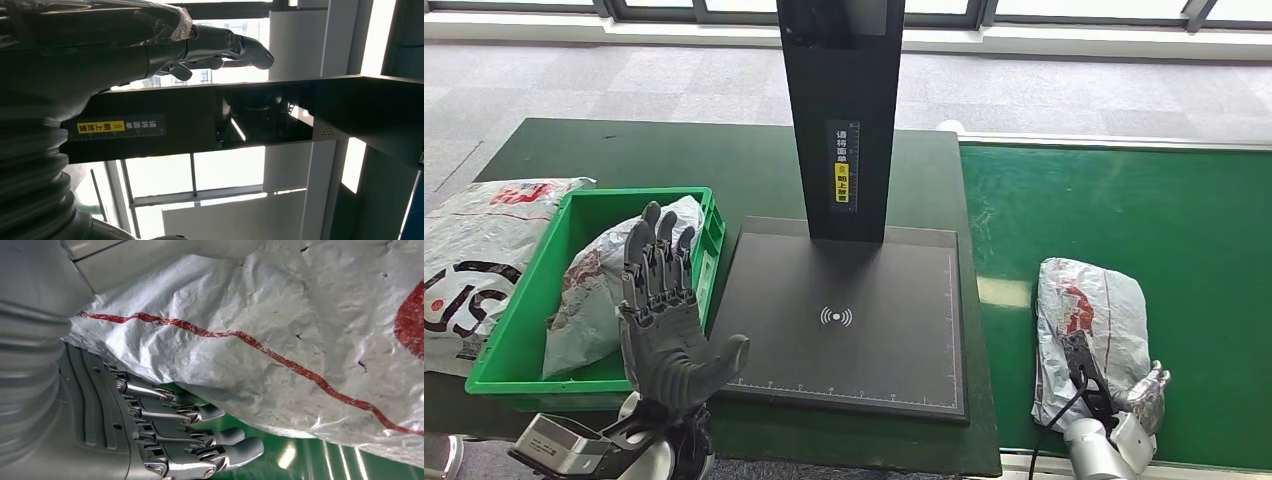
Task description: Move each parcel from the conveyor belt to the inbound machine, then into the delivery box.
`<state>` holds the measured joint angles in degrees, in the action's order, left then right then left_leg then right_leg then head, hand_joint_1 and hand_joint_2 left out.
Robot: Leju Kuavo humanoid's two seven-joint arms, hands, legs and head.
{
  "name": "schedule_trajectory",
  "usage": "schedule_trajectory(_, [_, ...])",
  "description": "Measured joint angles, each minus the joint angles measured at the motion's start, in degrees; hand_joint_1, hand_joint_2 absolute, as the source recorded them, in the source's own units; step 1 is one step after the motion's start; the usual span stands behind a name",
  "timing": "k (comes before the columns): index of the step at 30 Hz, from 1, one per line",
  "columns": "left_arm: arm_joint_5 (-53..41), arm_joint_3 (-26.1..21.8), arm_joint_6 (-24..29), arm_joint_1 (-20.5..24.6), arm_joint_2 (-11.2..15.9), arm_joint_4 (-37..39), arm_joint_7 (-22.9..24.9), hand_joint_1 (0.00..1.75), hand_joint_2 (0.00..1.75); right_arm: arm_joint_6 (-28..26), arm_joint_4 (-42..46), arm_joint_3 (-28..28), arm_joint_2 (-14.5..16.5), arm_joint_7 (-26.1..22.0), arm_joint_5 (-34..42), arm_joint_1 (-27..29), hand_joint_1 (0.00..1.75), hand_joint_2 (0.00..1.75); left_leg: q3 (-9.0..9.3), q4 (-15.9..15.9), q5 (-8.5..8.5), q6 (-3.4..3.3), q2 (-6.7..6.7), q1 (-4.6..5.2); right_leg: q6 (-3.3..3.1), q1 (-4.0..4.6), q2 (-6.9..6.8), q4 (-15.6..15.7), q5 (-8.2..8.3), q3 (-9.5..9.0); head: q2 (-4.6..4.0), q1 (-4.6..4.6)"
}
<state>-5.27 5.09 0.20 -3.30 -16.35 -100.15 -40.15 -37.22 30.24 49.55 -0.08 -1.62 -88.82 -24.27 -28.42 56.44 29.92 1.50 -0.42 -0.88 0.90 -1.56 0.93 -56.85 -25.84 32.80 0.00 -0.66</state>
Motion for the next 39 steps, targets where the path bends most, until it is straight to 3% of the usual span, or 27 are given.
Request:
schedule_trajectory(2, [-0.04, 0.00, -0.10, -0.17, 0.00, -0.12, 0.00, 0.00, 1.75, 0.29, -0.95, -0.20, -0.24, 0.07, -0.18, -0.26, 0.02, 1.75, 0.04, 0.00, 0.00, 0.00, 0.00, 0.00, 0.00, 0.00, 0.00, 0.01, 0.00, -0.05, 0.00, 0.00])
schedule_trajectory(6, [-0.12, 0.00, -0.17, -0.56, 0.00, -0.26, 0.00, 0.00, 1.75, 1.61, -2.33, -0.71, -0.56, 0.91, -0.75, -0.76, 0.59, 1.75, 0.12, 0.01, 0.01, -0.01, 0.01, 0.01, 0.01, -0.01, 0.01, 0.05, 0.00, -0.17, 0.00, 0.00])
schedule_trajectory(7, [-0.17, 0.00, -0.18, -0.62, 0.00, -0.29, 0.00, 0.00, 1.75, 2.01, -2.58, -0.88, -0.62, 1.21, -0.89, -0.88, 0.59, 1.75, 0.15, 0.01, 0.01, -0.01, 0.01, 0.01, 0.02, -0.01, 0.01, 0.06, 0.00, -0.21, 0.00, 0.00])
schedule_trajectory(11, [-0.42, 0.00, -0.21, -0.73, 0.00, -0.43, 0.00, 0.00, 1.75, 2.68, -3.16, -1.45, -1.00, 2.02, -1.19, -1.29, 1.75, 1.75, 0.32, 0.02, 0.03, -0.05, 0.04, 0.00, 0.05, 0.00, 0.03, 0.14, 0.02, -0.43, 0.00, 0.00])
schedule_trajectory(30, [-0.61, 0.00, -0.06, -1.60, -0.01, -1.06, 0.00, 0.00, 1.75, 2.02, -3.75, -3.37, -2.06, 1.99, -0.60, -2.00, 1.75, 1.75, 0.41, 0.07, 0.05, -0.11, 0.10, -0.01, 0.20, 0.00, 0.08, 0.22, 0.13, -0.55, 0.00, 0.00])
schedule_trajectory(35, [-0.62, 0.09, 0.74, -2.58, -0.02, -1.66, 0.00, 0.00, 1.75, -2.05, -0.45, -4.19, -0.62, -4.91, 3.72, -0.58, 1.75, 1.75, 0.36, 0.07, 0.05, -0.11, 0.08, 0.00, 0.20, -0.01, 0.06, 0.22, 0.12, -0.51, 0.00, 0.00])
schedule_trajectory(39, [-0.60, 0.45, 1.20, -2.98, -0.02, -1.98, 0.00, 0.00, 1.75, -2.93, 14.81, -6.73, 5.40, -14.65, 9.26, 4.23, 1.75, 1.75, 0.26, 0.02, 0.04, -0.09, 0.04, -0.04, 0.16, 0.02, 0.04, 0.18, 0.09, -0.37, 0.00, 0.00])
